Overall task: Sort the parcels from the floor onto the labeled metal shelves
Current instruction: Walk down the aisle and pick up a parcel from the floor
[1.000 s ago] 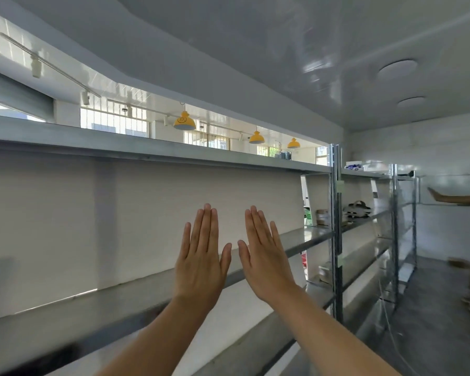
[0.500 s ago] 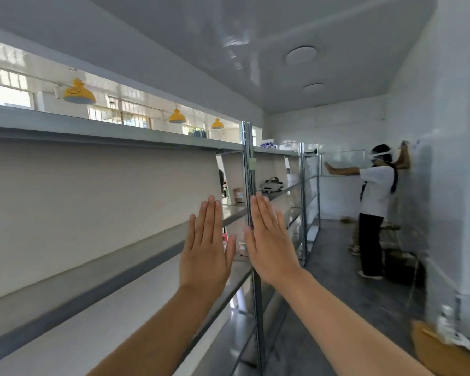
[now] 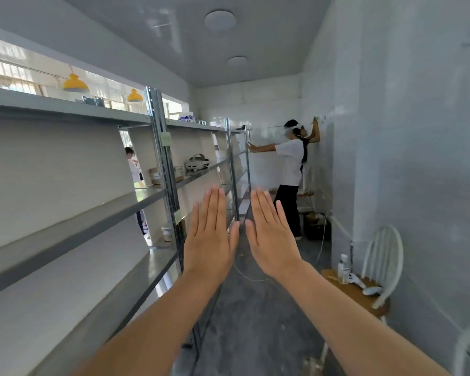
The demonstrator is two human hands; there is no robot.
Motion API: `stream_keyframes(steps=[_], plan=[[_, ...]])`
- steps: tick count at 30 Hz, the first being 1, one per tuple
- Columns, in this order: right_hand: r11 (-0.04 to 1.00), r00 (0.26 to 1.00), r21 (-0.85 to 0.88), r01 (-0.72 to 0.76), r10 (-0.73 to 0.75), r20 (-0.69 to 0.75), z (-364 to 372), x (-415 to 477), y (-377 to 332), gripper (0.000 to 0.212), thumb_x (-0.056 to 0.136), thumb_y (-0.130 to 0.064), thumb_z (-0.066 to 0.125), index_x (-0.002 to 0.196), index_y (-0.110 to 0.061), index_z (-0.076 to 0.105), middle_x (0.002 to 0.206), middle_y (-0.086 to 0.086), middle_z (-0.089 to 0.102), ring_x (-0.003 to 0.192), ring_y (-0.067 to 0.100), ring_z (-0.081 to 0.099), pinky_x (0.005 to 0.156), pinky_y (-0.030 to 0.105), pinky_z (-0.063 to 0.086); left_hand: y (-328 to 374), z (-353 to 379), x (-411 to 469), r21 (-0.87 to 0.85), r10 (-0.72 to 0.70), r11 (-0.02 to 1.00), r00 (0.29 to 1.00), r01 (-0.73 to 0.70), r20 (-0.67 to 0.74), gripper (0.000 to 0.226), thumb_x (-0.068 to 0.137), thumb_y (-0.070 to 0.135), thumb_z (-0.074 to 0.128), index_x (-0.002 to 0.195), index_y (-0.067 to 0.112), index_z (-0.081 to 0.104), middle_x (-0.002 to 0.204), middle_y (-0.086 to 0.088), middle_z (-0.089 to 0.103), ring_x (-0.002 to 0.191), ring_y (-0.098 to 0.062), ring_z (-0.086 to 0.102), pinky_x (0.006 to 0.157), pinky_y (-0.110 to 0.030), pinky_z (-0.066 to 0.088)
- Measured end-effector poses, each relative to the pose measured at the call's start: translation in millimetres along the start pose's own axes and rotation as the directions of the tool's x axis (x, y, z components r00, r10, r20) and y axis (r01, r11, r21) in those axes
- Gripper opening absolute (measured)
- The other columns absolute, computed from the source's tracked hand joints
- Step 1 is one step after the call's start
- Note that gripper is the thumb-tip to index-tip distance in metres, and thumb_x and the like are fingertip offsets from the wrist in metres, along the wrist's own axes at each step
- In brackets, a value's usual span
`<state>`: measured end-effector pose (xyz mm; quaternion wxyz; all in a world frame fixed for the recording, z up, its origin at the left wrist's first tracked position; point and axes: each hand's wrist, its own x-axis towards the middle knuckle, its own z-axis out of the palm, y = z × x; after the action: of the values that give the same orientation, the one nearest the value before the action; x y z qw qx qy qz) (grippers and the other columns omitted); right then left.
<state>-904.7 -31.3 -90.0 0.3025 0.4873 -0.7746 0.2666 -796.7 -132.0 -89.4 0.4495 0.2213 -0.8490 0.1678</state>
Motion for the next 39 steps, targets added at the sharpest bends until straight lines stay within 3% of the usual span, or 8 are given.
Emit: stream_keyframes(steps=[3, 8, 15, 22, 39], plan=[[0.999, 0.999, -0.025, -0.037, 0.037, 0.012, 0.5, -9.6, 29.7, 0.064, 0.101, -0.037, 0.007, 0.158, -0.008, -0.001, 0.167, 0.005, -0.006, 0.153, 0.015, -0.011, 0.124, 0.034, -0.009, 29.1, 23.3, 2.6, -0.080, 0.003, 0.997, 0.999, 0.000, 0.039, 0.068, 0.108, 0.043, 0.023, 0.161, 0.004, 0.003, 0.170, -0.011, 0.000, 0.157, -0.020, -0.003, 0.127, -0.037, -0.007], [0.990, 0.991, -0.064, -0.125, 0.128, 0.045, 8.5, -26.9, 65.1, 0.060, 0.107, -0.029, 0.024, 0.158, -0.005, 0.004, 0.167, 0.008, -0.001, 0.154, 0.019, -0.005, 0.125, 0.038, -0.003, 67.0, 56.4, -3.8, -0.166, 0.067, 0.985, 0.994, -0.052, 0.085, 0.068, 0.108, 0.043, 0.018, 0.161, 0.003, 0.004, 0.170, -0.012, -0.001, 0.157, -0.020, -0.003, 0.128, -0.038, -0.002], [0.967, 0.970, -0.163, -0.194, 0.213, 0.114, 30.3, -39.1, 99.9, 0.059, 0.107, -0.031, 0.021, 0.158, -0.005, 0.005, 0.167, 0.009, 0.001, 0.154, 0.021, -0.003, 0.125, 0.040, -0.002, 82.8, 100.9, -5.3, -0.281, 0.123, 0.957, 0.981, -0.078, 0.147, 0.067, 0.109, 0.041, 0.023, 0.160, 0.002, 0.003, 0.170, -0.014, 0.001, 0.157, -0.022, 0.000, 0.128, -0.041, 0.002], [0.921, 0.931, -0.294, -0.257, 0.317, 0.182, 58.4, -27.3, 117.6, 0.060, 0.106, -0.031, 0.017, 0.158, -0.005, 0.002, 0.167, 0.010, -0.001, 0.154, 0.021, -0.005, 0.125, 0.039, -0.004, 73.6, 147.2, 11.3, -0.381, 0.174, 0.919, 0.971, -0.099, 0.167, 0.067, 0.108, 0.041, 0.019, 0.160, 0.000, 0.007, 0.169, -0.016, 0.006, 0.157, -0.025, 0.005, 0.128, -0.044, 0.006], [0.853, 0.869, -0.374, -0.364, 0.455, 0.191, 146.1, 7.1, 115.6, 0.060, 0.107, -0.033, 0.016, 0.158, -0.007, -0.002, 0.167, 0.008, -0.005, 0.154, 0.019, -0.010, 0.124, 0.037, -0.008, 22.1, 253.1, 23.9, -0.506, 0.246, 0.856, 0.944, -0.106, 0.219, 0.070, 0.106, 0.044, 0.015, 0.160, 0.001, 0.003, 0.170, -0.015, 0.001, 0.157, -0.024, 0.000, 0.128, -0.041, 0.001]])
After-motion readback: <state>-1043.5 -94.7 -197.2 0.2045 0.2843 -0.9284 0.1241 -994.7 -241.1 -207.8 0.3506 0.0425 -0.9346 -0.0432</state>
